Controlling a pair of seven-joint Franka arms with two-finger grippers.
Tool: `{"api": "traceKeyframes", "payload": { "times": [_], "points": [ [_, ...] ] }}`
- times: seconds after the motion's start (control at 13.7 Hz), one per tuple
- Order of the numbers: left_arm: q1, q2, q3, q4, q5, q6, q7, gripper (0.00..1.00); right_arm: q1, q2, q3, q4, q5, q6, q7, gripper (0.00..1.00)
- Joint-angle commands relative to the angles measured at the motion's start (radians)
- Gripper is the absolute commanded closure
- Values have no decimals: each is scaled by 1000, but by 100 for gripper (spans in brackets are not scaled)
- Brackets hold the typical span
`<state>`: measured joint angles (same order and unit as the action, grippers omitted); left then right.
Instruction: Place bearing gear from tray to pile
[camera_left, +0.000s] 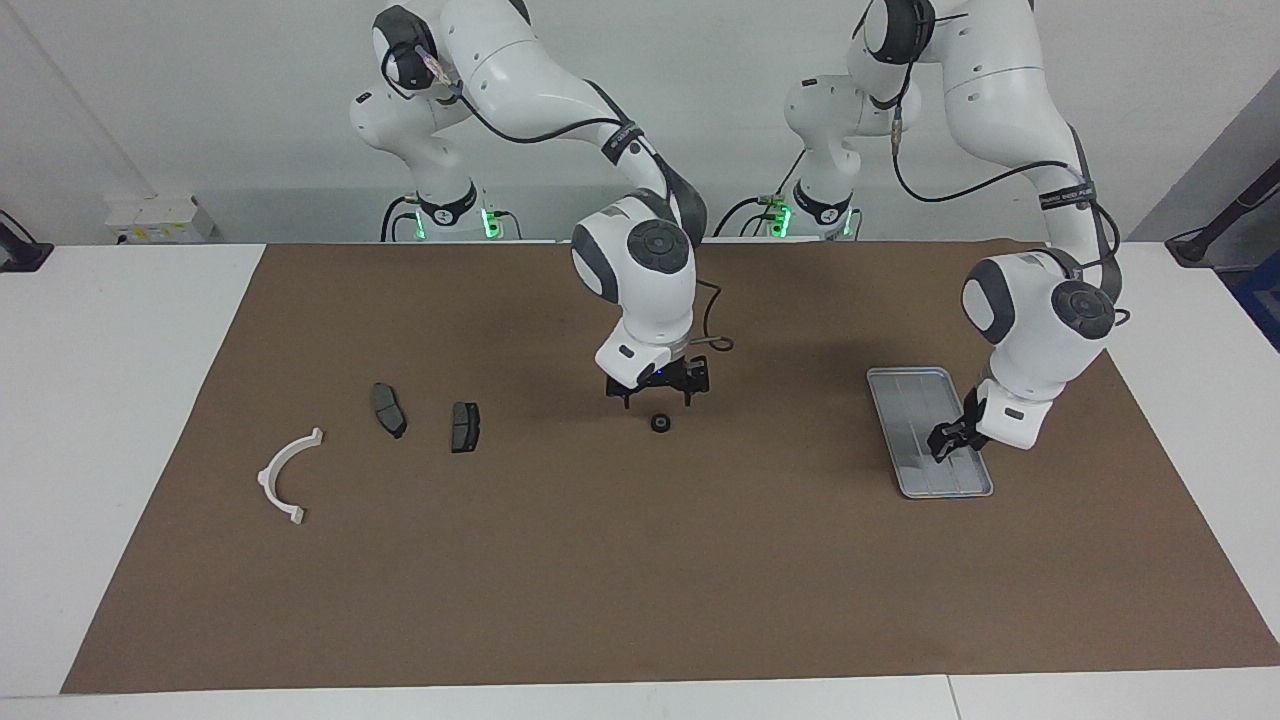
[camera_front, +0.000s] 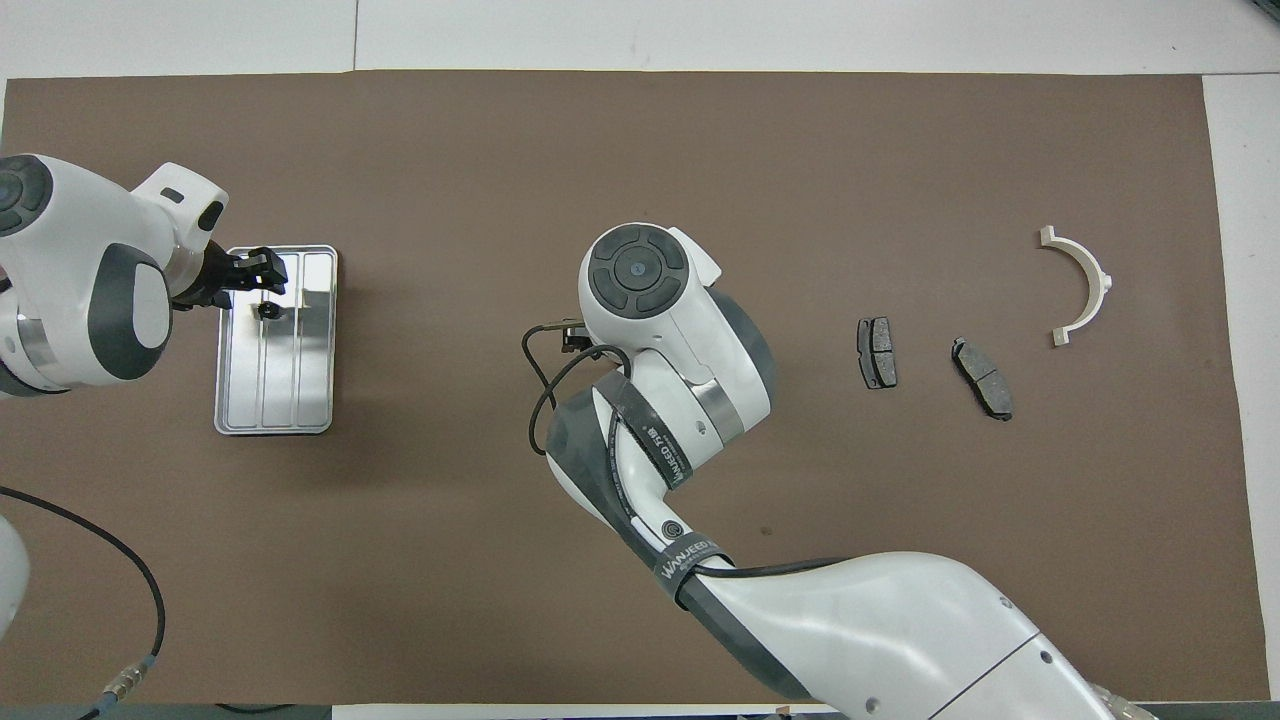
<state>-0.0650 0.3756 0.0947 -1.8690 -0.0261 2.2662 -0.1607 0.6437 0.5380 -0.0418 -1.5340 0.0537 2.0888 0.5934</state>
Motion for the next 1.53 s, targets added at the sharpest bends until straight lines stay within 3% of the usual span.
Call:
{"api": "traceKeyframes", "payload": {
  "times": [0.0,0.66,0.87,1.46],
  "points": [
    [7,-56,-4,-110,-14,76,30,33,-7,-3,-1,-21,11,31,-3,0],
    [2,-57,-4,-130,-14,102,29,36,-1,46,-1,-15,31,145,-1,0],
    [2,-52,-4,-130,-14,116,27,41,-7,53,0,-18,32,143,-7,0],
    [2,-43,-4,-130,-14,142,27,42,-4,40,13,-64,70,122,-12,0]
  ]
}}
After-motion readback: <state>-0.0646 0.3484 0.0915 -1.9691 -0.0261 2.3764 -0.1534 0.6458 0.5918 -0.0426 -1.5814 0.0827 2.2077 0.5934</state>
